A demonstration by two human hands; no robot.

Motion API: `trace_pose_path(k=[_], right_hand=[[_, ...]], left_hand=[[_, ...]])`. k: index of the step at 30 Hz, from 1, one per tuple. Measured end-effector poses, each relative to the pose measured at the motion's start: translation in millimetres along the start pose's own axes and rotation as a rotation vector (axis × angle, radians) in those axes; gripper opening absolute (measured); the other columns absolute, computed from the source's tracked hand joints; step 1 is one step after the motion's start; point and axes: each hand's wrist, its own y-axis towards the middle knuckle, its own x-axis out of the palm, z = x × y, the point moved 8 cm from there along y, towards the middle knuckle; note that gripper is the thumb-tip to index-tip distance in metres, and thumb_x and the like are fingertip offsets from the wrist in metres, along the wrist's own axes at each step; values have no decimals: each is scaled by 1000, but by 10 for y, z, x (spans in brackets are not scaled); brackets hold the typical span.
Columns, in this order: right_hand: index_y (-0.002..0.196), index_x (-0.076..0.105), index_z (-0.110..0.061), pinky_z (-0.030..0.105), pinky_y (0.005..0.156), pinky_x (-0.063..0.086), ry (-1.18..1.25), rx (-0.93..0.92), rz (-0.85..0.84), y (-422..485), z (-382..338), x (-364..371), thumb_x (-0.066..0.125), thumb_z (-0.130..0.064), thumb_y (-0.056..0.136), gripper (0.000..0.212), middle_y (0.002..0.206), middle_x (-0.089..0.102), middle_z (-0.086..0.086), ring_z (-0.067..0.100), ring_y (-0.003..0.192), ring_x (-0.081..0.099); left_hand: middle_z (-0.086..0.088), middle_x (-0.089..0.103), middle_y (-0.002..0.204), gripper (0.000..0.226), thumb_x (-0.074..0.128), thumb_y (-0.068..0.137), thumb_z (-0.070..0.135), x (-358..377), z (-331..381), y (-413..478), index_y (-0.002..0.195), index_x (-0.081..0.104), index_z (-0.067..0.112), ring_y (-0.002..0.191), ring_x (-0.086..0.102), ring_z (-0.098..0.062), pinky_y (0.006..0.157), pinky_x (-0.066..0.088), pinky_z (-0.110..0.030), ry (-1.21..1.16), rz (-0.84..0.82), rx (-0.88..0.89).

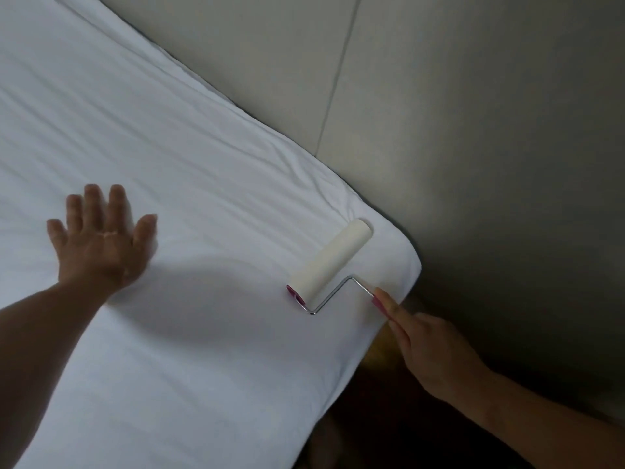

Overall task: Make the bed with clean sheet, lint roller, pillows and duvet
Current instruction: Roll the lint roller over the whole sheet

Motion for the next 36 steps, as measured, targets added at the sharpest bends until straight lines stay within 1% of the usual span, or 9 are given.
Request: trace_pose_path(k=[4,9,14,19,23,26,30,33,36], right_hand=[[138,-23,-63,19,52,42,-122,32,-29,-290,116,15,3,-57,93,53,76,47,-13,6,60,51],[142,-24,-58,22,66,52,-181,149,-120,-546,251,-12,19,-50,104,58,80,51,-12,6,67,55],[147,-11,-57,25,74,54,-177,208,-221,-684,133,-312,18,-54,100,55,84,59,-12,6,72,60],[148,5,-57,15,88,48,-249,190,-198,-554,-427,-929,12,-59,92,56,110,69,-15,1,94,65],[135,46,-61,-11,81,25,-194,66,58,129,-1145,-1337,23,-61,102,40,89,68,-31,-9,69,63],[133,54,-55,-4,83,36,-129,-69,79,926,-1743,-1192,42,-52,93,42,100,69,-29,0,88,67],[129,53,-57,-6,69,35,15,-235,49,2222,-2815,-1062,58,-29,97,43,79,54,-51,-13,74,59],[140,53,-43,-3,70,34,87,-327,46,3190,-3670,-918,49,-34,102,40,104,65,-29,6,101,65],[128,62,-29,24,72,40,140,-361,58,3966,-4491,-805,41,-40,104,34,99,70,-4,24,99,65]], left_hand=[[-19,11,162,82,14,93,73,-16,40,-12,156,14,19,148,8,-43,115,12,-68,-30,35,48],[-22,16,160,85,11,93,73,29,11,33,154,18,14,146,13,-47,113,12,-70,-9,23,56],[-18,21,159,82,17,92,75,-73,-63,11,154,21,21,144,20,-43,113,22,-65,-27,12,101],[-2,27,161,78,17,89,78,-350,-277,78,152,25,34,142,32,-31,109,29,-55,-110,24,176],[-7,30,160,81,18,88,74,-524,-828,315,153,31,27,142,33,-33,108,30,-56,-115,65,56],[-4,12,166,83,7,87,78,-508,-1519,583,157,16,33,151,12,-27,116,16,-56,-79,63,-181],[-1,-4,167,81,5,88,79,-471,-2140,916,158,0,38,153,-4,-24,119,6,-58,-48,19,-303],[-1,-7,167,84,0,86,81,-489,-2395,1110,157,-3,37,153,-7,-25,119,3,-59,-84,58,-369],[0,-7,167,83,0,86,79,-441,-2424,1145,157,-4,38,153,-10,-24,119,-2,-58,-93,101,-378]])
